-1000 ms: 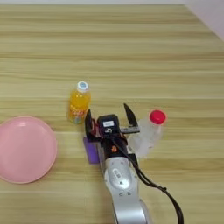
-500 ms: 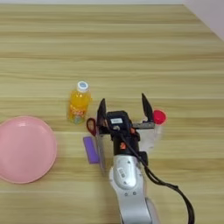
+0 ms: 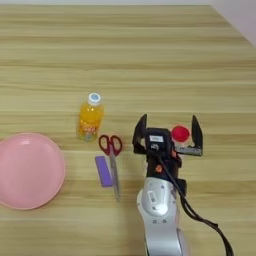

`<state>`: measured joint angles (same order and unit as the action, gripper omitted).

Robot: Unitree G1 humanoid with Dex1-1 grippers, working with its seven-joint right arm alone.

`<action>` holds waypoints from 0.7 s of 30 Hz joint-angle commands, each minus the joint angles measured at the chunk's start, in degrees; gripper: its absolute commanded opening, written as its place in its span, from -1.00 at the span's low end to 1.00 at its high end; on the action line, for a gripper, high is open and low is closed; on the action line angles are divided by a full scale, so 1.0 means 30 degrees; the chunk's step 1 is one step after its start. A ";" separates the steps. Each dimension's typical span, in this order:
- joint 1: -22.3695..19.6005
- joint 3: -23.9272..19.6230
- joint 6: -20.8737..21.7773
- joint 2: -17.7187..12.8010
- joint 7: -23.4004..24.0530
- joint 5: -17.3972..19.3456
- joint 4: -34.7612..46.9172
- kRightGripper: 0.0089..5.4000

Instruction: Move the objects on the table

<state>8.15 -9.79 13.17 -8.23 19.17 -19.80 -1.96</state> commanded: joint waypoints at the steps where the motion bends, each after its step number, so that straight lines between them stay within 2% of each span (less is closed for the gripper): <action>1: -0.0924 -0.0501 -0.0287 -0.0157 -0.0345 0.1037 0.0748 0.99; 11: -0.1284 -0.1052 -0.1585 0.0100 -0.1715 0.3604 0.0122 0.99; 18: -0.1479 -0.1262 -0.2435 0.0203 -0.2365 0.4711 -0.0227 0.99; 21: -0.1536 -0.1395 -0.2657 0.0156 -0.2341 0.4802 -0.0275 0.99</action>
<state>6.35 -13.23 5.16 -6.71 12.15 -6.08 -4.85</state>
